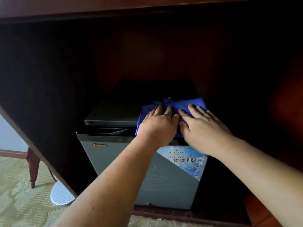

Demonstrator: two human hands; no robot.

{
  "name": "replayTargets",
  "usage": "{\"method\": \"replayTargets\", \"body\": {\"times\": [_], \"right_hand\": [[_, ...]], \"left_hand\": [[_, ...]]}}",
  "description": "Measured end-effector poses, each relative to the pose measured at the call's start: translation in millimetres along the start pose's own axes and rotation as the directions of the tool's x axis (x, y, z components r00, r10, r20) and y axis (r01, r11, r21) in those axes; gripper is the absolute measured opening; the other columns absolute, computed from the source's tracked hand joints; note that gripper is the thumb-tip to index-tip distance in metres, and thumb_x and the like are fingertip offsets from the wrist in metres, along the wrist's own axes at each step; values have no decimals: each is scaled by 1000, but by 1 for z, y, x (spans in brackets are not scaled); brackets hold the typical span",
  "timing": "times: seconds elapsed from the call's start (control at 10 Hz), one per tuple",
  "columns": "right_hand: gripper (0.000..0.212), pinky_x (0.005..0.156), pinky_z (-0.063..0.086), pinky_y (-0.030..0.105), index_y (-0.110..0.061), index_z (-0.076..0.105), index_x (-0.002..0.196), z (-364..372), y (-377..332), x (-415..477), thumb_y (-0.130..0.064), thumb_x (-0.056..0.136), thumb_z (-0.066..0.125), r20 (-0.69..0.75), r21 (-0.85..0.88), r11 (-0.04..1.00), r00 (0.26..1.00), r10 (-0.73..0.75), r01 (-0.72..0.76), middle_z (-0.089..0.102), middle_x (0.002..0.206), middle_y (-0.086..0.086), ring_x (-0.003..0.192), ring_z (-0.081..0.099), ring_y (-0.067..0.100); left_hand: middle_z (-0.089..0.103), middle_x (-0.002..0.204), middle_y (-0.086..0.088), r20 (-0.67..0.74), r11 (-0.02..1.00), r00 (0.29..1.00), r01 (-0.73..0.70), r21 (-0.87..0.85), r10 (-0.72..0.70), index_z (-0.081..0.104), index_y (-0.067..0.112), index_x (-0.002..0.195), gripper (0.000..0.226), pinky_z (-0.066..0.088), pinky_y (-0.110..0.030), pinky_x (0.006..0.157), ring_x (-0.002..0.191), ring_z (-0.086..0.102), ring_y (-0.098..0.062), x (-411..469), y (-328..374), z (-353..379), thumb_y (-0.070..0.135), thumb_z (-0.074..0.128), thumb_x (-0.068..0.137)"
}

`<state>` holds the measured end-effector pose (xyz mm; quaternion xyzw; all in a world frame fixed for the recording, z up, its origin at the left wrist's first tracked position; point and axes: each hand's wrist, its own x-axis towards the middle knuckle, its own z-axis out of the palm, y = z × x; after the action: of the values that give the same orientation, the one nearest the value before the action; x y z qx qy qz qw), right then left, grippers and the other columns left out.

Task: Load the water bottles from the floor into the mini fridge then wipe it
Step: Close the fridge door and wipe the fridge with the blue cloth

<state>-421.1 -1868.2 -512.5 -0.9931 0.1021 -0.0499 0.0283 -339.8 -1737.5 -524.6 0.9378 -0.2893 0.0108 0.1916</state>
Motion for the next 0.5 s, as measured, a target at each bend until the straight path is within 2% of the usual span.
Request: {"method": "replayTargets", "body": {"times": [0.1,0.3,0.4,0.5], "right_hand": [[61,126,10,45,-28,18,161,-1,-13,7,-45,102,20,-9,-26,1000,1000,-14,14,10,171,10,156,11,28],[59,126,9,45,-29,23,160,0,-72,38,-44,103,23,20,48,993,994,-108,107,13,170,8,156,13,28],[59,125,9,47,-29,25,159,6,-119,62,-44,102,25,22,62,985,987,-161,159,14,170,10,155,15,29],[59,124,10,50,-27,28,158,12,-147,79,-45,101,25,25,64,979,981,-194,192,17,169,12,154,17,32]], "left_hand": [[20,168,-12,-17,999,1000,-11,49,12,27,15,159,57,16,-47,126,155,17,-32,0,-8,-1,38,26,108],[21,168,-11,-39,996,997,74,50,-72,28,16,159,55,18,-45,124,155,19,-33,-5,-65,-24,36,27,108],[21,168,-13,-55,986,991,129,109,-124,29,13,158,59,21,-46,125,154,20,-34,-9,-116,-46,39,19,106],[22,166,-19,8,955,995,91,283,-97,32,5,155,88,21,-49,124,154,19,-40,-7,-144,-56,41,-10,88]]}}
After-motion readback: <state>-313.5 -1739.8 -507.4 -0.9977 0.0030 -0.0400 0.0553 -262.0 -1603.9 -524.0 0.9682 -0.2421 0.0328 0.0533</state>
